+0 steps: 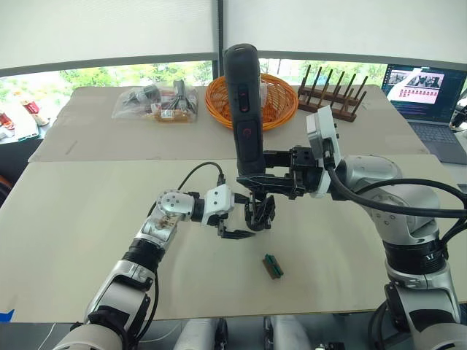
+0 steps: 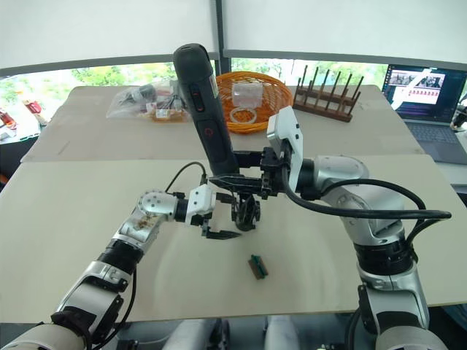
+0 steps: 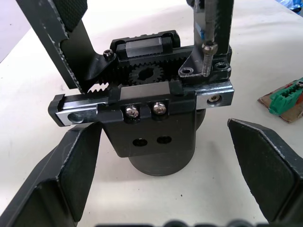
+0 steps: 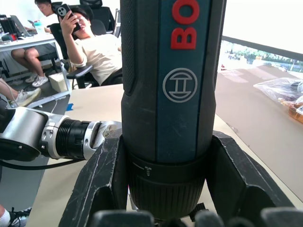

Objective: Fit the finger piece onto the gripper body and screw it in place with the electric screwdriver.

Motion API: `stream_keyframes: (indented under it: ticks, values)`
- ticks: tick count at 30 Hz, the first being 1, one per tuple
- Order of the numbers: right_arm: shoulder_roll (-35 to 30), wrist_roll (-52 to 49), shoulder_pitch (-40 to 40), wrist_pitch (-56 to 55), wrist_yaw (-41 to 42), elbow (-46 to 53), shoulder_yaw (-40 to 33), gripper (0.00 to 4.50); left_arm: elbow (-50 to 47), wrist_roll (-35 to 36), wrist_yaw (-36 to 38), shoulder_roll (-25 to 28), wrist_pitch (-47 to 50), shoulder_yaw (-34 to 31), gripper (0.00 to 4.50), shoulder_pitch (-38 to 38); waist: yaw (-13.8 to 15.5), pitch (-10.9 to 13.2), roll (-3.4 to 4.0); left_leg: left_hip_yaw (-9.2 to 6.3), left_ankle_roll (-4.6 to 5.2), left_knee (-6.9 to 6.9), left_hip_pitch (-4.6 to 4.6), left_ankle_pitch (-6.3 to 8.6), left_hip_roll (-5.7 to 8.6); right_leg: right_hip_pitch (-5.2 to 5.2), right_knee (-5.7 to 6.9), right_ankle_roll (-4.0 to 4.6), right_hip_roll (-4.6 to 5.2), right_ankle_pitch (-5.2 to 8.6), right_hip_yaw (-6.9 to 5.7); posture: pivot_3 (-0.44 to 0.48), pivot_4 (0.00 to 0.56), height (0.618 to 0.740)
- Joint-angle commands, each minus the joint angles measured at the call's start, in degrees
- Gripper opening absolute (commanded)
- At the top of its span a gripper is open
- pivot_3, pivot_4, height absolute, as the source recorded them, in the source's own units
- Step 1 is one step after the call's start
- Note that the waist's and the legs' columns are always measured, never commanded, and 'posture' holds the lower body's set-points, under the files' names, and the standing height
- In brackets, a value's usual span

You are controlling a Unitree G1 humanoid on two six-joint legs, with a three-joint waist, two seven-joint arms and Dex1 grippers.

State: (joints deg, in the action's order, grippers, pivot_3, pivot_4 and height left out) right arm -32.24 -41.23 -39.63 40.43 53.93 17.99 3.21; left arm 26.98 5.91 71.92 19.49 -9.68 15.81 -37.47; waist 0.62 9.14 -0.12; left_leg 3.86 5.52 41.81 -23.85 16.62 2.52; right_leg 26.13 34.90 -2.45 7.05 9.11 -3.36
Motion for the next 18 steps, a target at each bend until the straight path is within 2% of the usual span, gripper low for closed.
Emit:
stream_keyframes:
  ticks: [1, 18]
  values:
    - [-0.2, -0.8, -1.2, -2.1, 0.1, 1.8, -2.9, 1.89, -1.0, 0.2, -0.1, -0.1, -0.6, -0.2, 4.5, -0.7, 0.0, 0.0, 0.0, 0.0, 0.0, 0.0, 0.0, 0.0, 0.0, 0.0, 0.0, 0.0, 0.0, 0.0, 0.0, 0.0, 0.15, 0.74]
    - [-0.2, -1.5, -3.2, -0.7, -0.2, 0.3, -3.4, 1.89, -0.7, 0.3, -0.2, -0.4, -0.7, -0.2, 4.5, -0.8, 0.0, 0.0, 0.0, 0.0, 0.0, 0.0, 0.0, 0.0, 0.0, 0.0, 0.0, 0.0, 0.01, 0.0, 0.0, 0.0, 0.15, 0.74]
